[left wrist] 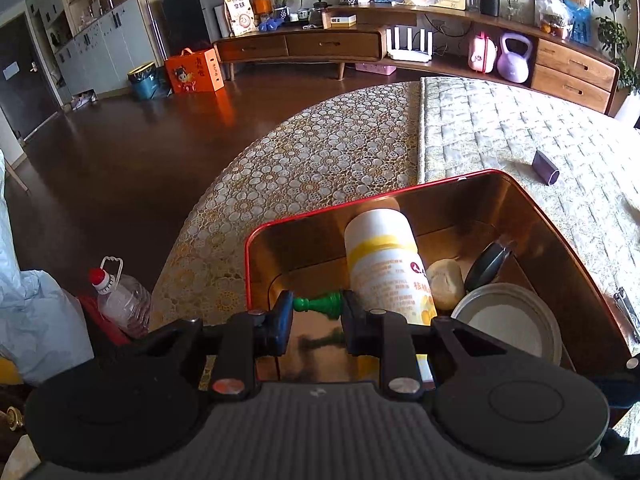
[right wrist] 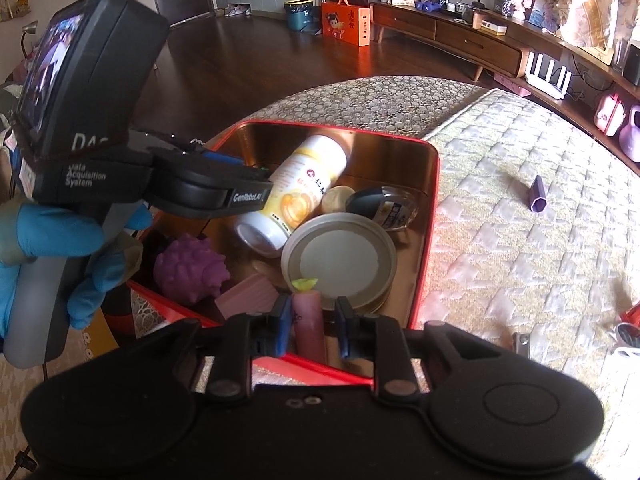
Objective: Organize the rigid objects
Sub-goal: 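Lower the green piece and pink bottle into the red box and open both grippers, then withdraw both grippers from the red box back over the bed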
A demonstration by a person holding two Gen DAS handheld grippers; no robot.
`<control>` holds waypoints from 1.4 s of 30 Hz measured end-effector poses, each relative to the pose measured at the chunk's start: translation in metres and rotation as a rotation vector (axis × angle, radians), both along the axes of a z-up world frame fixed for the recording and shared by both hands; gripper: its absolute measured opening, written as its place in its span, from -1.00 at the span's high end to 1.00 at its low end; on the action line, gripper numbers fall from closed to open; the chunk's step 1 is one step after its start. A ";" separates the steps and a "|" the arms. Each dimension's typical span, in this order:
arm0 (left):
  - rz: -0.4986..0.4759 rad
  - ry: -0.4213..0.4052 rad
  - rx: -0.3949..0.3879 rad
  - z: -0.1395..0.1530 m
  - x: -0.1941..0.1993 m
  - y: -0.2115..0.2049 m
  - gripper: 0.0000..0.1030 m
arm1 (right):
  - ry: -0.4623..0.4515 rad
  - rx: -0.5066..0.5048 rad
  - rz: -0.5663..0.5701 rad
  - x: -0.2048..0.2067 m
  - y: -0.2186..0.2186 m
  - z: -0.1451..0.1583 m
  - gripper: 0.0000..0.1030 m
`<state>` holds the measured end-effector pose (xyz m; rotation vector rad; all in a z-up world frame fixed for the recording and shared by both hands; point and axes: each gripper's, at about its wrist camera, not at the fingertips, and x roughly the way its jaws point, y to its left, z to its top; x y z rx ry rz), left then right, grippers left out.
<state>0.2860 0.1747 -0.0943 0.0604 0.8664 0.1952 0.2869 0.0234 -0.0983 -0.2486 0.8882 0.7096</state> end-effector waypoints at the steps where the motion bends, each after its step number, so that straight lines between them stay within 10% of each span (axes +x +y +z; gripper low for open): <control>1: 0.001 0.002 -0.002 0.000 0.000 0.000 0.52 | 0.001 0.001 0.000 0.000 -0.001 0.001 0.52; 37: -0.033 -0.039 -0.167 0.056 -0.067 -0.019 0.40 | -0.089 0.097 0.033 -0.042 -0.030 0.056 -0.53; 42: -0.059 -0.083 -0.168 0.064 -0.081 -0.030 -0.31 | -0.111 0.107 0.024 -0.051 -0.042 0.063 -0.68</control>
